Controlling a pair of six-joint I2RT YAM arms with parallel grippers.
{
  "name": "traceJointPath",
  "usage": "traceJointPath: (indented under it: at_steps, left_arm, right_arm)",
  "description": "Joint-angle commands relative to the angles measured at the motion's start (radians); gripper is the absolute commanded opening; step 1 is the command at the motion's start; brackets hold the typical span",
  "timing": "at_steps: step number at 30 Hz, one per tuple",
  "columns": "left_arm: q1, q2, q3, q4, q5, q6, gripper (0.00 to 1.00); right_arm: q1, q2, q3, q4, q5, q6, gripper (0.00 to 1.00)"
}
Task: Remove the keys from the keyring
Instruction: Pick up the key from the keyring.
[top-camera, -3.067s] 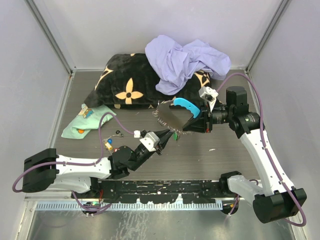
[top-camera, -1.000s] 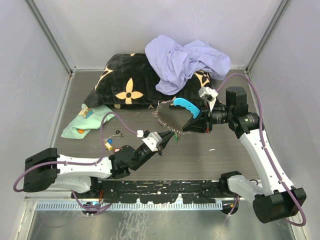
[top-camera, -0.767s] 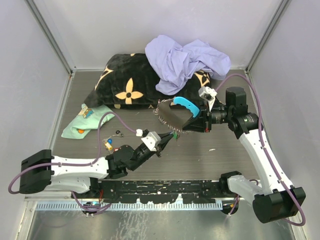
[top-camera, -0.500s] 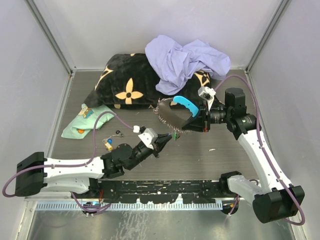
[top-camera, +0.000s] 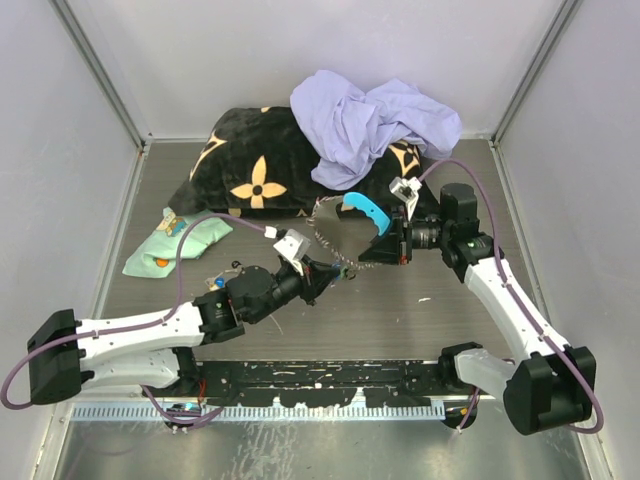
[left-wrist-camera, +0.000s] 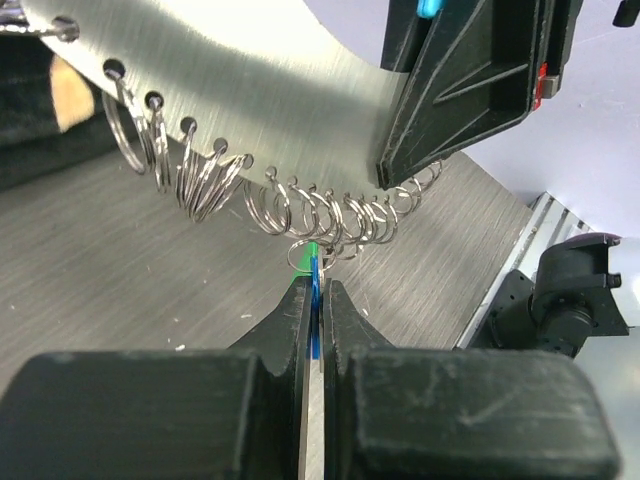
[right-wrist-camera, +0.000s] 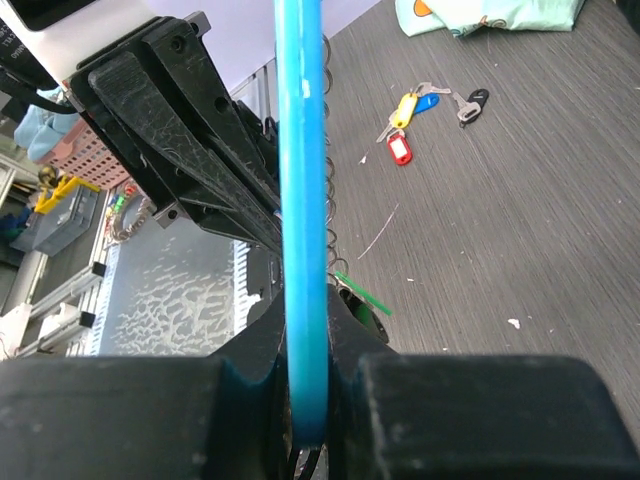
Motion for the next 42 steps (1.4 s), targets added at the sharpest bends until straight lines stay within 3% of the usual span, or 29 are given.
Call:
traceJointPath:
  at_steps: [1,6,10,17,27,32,36,39,42]
  left_arm:
    - [0.039,-0.014,0.041,-0.051,0.081,-0.131,0.00]
    - [0.090,-0.003,0.042,-0.084,0.152,-0.227,0.00]
    - [0.132,0.003,0.046,-0.111,0.210,-0.305,0.00]
    - [0.201,0.013,0.050,-0.131,0.297,-0.477,0.00]
    - [0.238,0.009,0.051,-0.184,0.346,-0.733,0.00]
    - [0.238,0.011,0.075,-0.265,0.344,-0.849,0.00]
    - [0.238,0.032,0.101,-0.333,0.330,-0.973,0.00]
    - [0.238,0.058,0.135,-0.389,0.335,-1.079,0.00]
    - [0.238,0.087,0.167,-0.432,0.345,-1.159,0.00]
  right_arm:
    - [-0.006,0.030,-0.004,0.115,-0.002,0.050,0.09]
    - [-0.003,0.078,-0.014,0.117,0.029,0.054,0.14]
    - [-0.002,0.112,-0.018,0.107,0.066,0.041,0.23]
    - [-0.002,0.134,0.015,0.005,0.120,-0.057,0.49]
    - [-0.003,0.028,0.118,-0.289,0.320,-0.397,0.86]
    - [-0.004,-0.012,0.151,-0.368,0.361,-0.500,0.92]
    - [-0.003,-0.043,0.157,-0.411,0.279,-0.624,0.94]
    - [0.006,-0.085,0.130,-0.437,0.194,-0.801,0.94]
    - [0.008,-0.093,0.117,-0.537,0.096,-1.079,0.96]
